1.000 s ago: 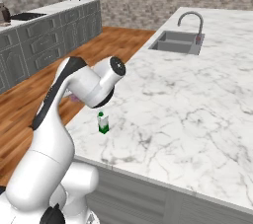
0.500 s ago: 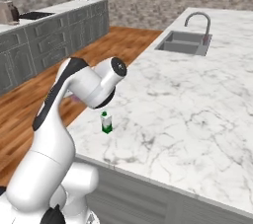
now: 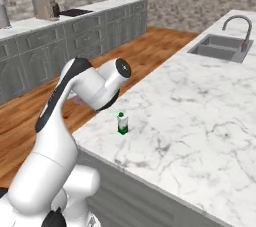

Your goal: Pick the water bottle, can, milk from the counter and place them in the open cabinet.

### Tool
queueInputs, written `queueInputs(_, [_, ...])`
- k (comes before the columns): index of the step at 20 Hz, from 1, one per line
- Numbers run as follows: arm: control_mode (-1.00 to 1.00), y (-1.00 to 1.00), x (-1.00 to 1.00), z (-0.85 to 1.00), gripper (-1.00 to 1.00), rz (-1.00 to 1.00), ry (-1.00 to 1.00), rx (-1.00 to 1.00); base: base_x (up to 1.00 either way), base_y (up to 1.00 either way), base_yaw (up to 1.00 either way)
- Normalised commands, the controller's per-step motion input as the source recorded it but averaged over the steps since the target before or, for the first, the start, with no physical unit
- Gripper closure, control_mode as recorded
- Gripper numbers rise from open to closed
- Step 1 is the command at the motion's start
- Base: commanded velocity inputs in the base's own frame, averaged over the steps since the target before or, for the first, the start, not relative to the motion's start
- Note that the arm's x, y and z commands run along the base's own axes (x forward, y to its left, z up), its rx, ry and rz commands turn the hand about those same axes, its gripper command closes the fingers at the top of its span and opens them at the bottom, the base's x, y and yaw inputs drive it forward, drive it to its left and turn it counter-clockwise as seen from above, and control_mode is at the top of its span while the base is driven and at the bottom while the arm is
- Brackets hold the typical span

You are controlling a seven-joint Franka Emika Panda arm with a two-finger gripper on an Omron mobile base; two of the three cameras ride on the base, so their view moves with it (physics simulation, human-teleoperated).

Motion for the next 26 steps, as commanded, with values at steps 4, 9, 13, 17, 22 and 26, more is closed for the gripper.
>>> queueInputs(4, [1.00,0.00,0.00,0.00,1.00,0.00,0.00,0.00,-0.46,0.00,0.64])
queueInputs(9, [1.00,0.00,0.00,0.00,1.00,0.00,0.00,0.00,-0.74,-0.01,0.76])
queueInputs(13, [1.00,0.00,0.00,0.00,1.00,0.00,0.00,0.00,-0.64,-0.06,0.83])
queueInputs(17, [1.00,0.00,0.00,0.00,1.00,0.00,0.00,0.00,-0.71,-0.31,0.81])
queueInputs(22, [1.00,0.00,0.00,0.00,1.00,0.00,0.00,0.00,-0.93,-0.58,0.71])
queueInputs(26, [1.00,0.00,0.00,0.00,1.00,0.00,0.00,0.00,-1.00,-0.76,0.61])
